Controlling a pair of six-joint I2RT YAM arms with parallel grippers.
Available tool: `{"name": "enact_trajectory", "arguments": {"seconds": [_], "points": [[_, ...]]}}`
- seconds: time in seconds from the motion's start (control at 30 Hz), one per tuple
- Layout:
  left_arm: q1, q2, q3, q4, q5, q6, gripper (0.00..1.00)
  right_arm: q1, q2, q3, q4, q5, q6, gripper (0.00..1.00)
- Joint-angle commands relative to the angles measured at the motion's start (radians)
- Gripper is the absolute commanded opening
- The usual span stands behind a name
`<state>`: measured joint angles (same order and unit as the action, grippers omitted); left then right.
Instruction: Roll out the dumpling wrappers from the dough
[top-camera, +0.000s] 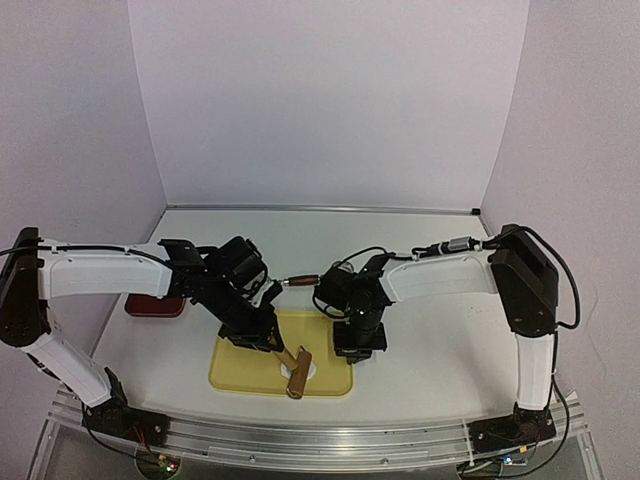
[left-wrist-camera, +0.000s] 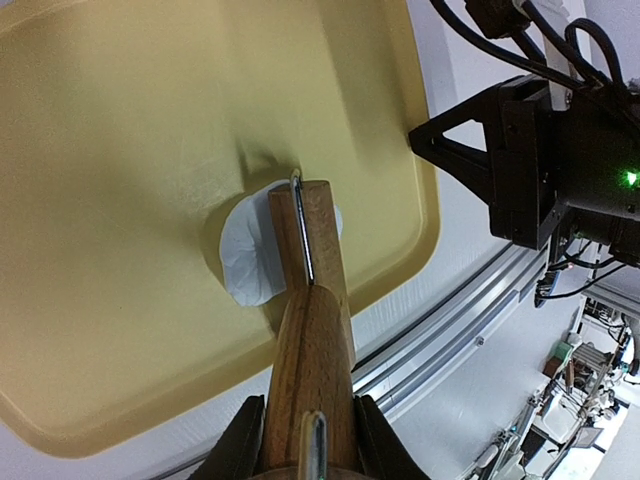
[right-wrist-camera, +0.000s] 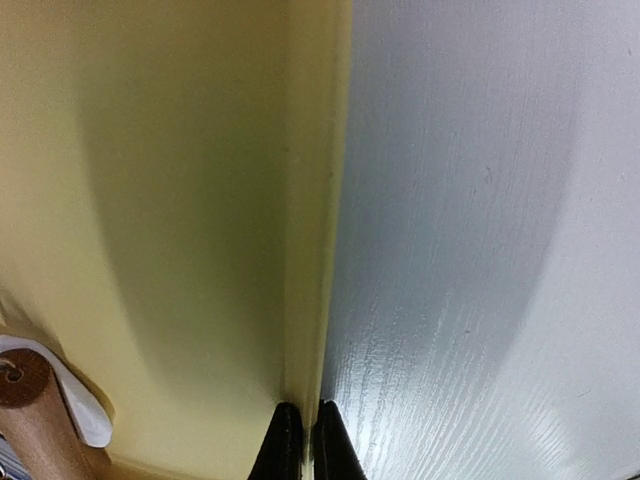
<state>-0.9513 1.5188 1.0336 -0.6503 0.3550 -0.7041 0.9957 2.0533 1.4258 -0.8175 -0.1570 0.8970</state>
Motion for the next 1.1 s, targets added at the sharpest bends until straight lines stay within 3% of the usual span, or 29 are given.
{"name": "enact_trajectory", "arguments": {"seconds": [0.0,0.5,1.07], "points": [[0.016,0.038,-0.113,-0.231,-0.4,-0.02,0.0,-0.001,0.019,-0.009,-0.145,0.156,0.014,0.0],[0.016,-0.02,-0.225,-0.241,-0.422,-0.063,0.0,0.0,0.008,-0.015,-0.16,0.158,0.019,0.0],[0.05,-0.074,-0.25,-0.318,-0.431,-0.126,0.0,0.0,0.011,0.004,-0.184,0.206,0.013,0.0]]}}
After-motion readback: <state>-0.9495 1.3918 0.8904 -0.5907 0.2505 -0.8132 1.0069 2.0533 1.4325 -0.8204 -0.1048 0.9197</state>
